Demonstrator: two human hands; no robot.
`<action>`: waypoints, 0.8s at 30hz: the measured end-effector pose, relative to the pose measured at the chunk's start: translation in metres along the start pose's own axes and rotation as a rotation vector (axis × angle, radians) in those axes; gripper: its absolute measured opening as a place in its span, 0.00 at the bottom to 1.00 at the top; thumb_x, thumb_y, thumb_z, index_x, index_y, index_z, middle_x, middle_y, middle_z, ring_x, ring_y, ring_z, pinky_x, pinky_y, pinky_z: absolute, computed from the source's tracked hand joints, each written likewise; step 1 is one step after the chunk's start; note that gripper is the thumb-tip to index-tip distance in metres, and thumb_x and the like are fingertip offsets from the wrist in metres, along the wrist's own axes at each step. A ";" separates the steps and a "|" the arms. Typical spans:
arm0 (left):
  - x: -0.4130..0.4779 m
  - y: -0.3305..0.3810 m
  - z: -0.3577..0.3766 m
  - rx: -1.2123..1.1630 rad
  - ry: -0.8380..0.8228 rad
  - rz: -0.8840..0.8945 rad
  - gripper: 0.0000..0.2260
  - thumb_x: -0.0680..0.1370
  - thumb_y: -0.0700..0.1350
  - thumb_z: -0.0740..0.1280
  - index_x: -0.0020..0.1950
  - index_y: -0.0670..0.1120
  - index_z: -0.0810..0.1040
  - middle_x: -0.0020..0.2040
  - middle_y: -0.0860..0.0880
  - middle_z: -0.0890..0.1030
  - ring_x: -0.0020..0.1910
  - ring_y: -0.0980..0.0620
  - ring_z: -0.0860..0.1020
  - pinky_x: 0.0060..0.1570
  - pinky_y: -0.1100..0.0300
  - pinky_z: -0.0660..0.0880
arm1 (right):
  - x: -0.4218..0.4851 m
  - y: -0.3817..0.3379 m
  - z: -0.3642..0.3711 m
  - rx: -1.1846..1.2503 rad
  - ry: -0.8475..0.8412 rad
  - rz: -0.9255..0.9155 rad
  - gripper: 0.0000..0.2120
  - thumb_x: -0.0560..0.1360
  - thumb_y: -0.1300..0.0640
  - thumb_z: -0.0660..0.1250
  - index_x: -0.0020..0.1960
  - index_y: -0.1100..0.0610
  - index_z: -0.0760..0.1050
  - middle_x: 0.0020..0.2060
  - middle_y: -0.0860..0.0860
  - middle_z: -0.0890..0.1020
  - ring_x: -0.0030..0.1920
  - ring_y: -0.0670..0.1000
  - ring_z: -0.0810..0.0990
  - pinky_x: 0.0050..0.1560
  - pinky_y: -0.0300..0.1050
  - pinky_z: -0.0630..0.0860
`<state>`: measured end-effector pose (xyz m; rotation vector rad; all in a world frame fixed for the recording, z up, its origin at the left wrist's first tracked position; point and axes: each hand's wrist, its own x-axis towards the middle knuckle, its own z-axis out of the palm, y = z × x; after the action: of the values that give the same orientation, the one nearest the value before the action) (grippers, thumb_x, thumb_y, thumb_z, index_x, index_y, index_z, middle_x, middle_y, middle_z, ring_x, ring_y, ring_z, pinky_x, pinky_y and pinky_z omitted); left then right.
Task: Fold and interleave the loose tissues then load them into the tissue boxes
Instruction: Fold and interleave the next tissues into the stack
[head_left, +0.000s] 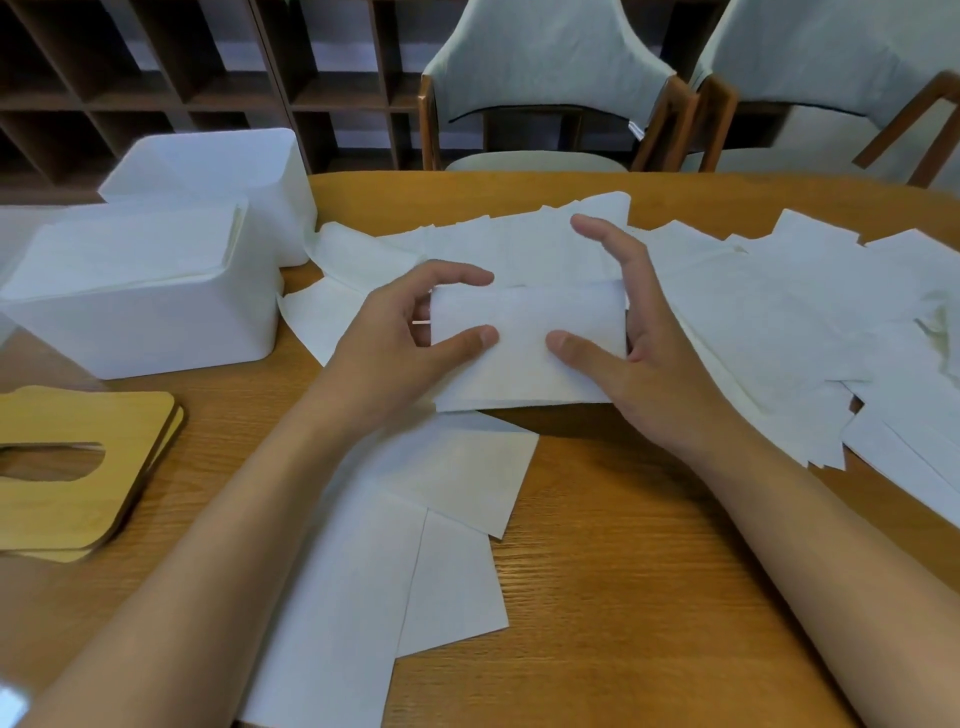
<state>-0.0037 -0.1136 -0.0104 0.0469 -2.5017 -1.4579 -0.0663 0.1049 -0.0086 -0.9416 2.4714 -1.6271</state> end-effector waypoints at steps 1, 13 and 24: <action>0.001 -0.002 0.000 0.018 0.024 -0.001 0.18 0.78 0.52 0.75 0.66 0.61 0.78 0.42 0.56 0.73 0.38 0.57 0.70 0.36 0.70 0.68 | -0.001 0.001 0.000 0.001 -0.045 -0.003 0.29 0.79 0.55 0.70 0.74 0.38 0.64 0.67 0.22 0.63 0.66 0.25 0.61 0.65 0.25 0.64; -0.007 -0.009 -0.022 0.312 -0.325 0.063 0.08 0.74 0.53 0.78 0.50 0.57 0.82 0.48 0.60 0.79 0.47 0.56 0.76 0.42 0.67 0.72 | 0.002 0.019 -0.003 -0.095 0.022 0.132 0.14 0.80 0.58 0.67 0.58 0.40 0.83 0.62 0.36 0.80 0.66 0.40 0.72 0.68 0.39 0.67; -0.008 -0.012 -0.016 0.255 -0.453 0.033 0.06 0.71 0.57 0.78 0.45 0.58 0.86 0.51 0.60 0.81 0.51 0.57 0.77 0.46 0.63 0.70 | 0.002 0.019 0.002 -0.138 0.001 0.148 0.12 0.80 0.54 0.67 0.56 0.38 0.83 0.59 0.32 0.80 0.65 0.36 0.72 0.63 0.34 0.65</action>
<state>0.0060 -0.1315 -0.0146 -0.3118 -3.0186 -1.2363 -0.0761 0.1070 -0.0247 -0.7500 2.6126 -1.4289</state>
